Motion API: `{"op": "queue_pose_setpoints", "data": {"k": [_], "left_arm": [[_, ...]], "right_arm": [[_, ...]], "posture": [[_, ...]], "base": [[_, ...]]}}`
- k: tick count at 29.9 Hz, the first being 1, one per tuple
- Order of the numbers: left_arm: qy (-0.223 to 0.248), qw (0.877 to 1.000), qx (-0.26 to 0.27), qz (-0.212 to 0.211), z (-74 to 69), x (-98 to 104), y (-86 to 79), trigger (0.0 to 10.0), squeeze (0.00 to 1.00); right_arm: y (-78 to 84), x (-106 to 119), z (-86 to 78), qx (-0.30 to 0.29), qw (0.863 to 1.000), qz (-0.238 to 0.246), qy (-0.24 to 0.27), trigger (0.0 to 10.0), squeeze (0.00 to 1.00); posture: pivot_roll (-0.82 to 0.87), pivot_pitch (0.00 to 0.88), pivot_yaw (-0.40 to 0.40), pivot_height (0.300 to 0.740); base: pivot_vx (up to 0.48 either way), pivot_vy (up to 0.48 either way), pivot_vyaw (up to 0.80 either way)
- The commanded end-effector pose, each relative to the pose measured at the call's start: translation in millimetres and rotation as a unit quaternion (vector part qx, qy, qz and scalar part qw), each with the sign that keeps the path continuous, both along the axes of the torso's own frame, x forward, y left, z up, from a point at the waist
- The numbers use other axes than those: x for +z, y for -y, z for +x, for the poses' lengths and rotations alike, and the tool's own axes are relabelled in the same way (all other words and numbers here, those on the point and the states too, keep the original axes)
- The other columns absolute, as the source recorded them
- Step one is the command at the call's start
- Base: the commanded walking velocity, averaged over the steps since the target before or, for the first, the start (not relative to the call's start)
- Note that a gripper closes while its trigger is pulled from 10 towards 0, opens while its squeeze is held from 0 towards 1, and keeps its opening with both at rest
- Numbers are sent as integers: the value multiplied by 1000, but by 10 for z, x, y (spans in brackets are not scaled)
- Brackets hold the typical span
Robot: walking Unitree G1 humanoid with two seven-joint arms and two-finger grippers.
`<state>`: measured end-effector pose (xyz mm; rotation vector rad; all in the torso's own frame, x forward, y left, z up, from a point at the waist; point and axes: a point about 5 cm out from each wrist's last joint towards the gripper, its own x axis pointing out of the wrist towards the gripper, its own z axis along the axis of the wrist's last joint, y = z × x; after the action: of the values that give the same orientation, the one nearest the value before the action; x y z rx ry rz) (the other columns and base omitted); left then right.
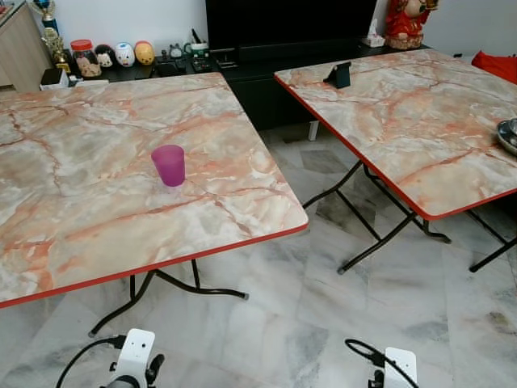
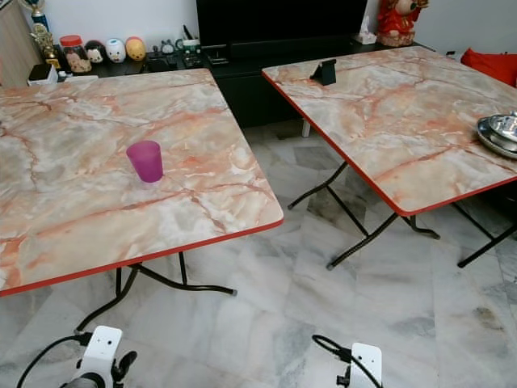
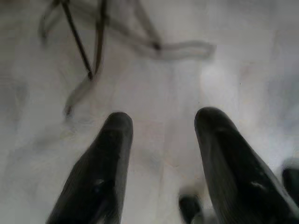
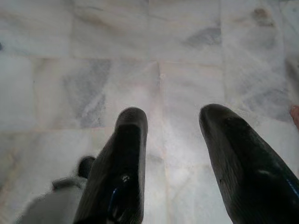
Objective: Setting the table
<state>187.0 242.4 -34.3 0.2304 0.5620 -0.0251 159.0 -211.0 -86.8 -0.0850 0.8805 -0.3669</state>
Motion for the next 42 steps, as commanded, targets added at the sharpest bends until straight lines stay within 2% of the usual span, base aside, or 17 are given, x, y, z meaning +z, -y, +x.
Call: {"op": "queue_pose_setpoints", "data": {"k": [1,6,8,10,13,14,16,17,19,22,23,26,29,33,34,40,42], "left_arm": [[106,993,-48,-9,85,615,8,10000,0],[116,992,-56,-5,87,661,18,10000,0],[140,988,-66,-1,148,624,40,10000,0],[138,988,-65,-11,174,598,62,10000,0],[121,991,-61,-16,134,678,102,10000,0],[107,992,-59,-15,89,760,113,10000,0],[110,992,-59,-12,81,813,104,10000,0],[127,990,-56,-8,86,926,92,10000,0],[157,986,-50,-2,126,1028,85,10000,0],[223,974,-31,1,232,1236,39,10000,0],[271,962,-18,2,322,1447,27,10000,0],[313,950,-15,-11,491,1723,90,10000,0],[324,946,-31,-15,594,1828,175,10000,0],[335,940,-48,-52,890,1921,403,10000,0],[335,940,-48,-52,890,1921,403,10000,0],[330,936,-62,-107,1283,1980,675,10000,0],[327,936,-74,-109,1316,1981,731,10000,0]], "right_arm": [[29,-6,-21,3,1000,-4,-7,10000,0],[30,-9,-26,4,1000,-2,-9,10000,0],[46,-13,-37,2,1000,-1,-12,10000,0],[56,-16,-47,2,1000,0,-14,10000,0],[74,-21,-66,0,1000,0,-17,10000,0],[85,-25,-81,0,1000,0,-20,10000,0],[89,-28,-90,0,1000,0,-21,10000,0],[94,-32,-100,-1,1000,1,-23,10000,0],[96,-34,-104,0,1000,1,-24,10000,0],[105,-34,-106,0,1000,1,-25,10000,0],[110,-33,-106,0,1000,1,-26,10000,0],[113,-30,-98,0,1000,1,-26,10000,0],[116,-27,-88,0,1000,1,-26,10000,0],[121,-20,-75,-3,1000,1,-23,10000,0],[121,-20,-75,-3,1000,1,-23,10000,0],[123,-15,-69,-9,1000,1,-19,10000,0],[132,-13,-68,-14,1000,0,-18,10000,0]], "posture": [[136,0,-44,728],[132,0,-42,728],[127,0,-40,728],[124,0,-39,728],[125,0,-40,728],[127,0,-41,728],[129,0,-42,728],[130,0,-44,728],[134,0,-46,728],[146,0,-53,728],[151,0,-56,728],[150,0,-58,728],[144,0,-56,728],[154,0,-67,728],[154,0,-67,728],[133,0,-61,728],[128,0,-59,728]], "base": [[0,0,0],[0,0,0],[0,0,0],[0,0,0],[0,0,0],[0,0,0],[0,0,0],[0,0,0],[0,0,0],[0,0,0],[0,0,0],[0,0,0],[0,0,0],[0,0,0],[0,0,0],[0,0,0],[0,0,0]]}}
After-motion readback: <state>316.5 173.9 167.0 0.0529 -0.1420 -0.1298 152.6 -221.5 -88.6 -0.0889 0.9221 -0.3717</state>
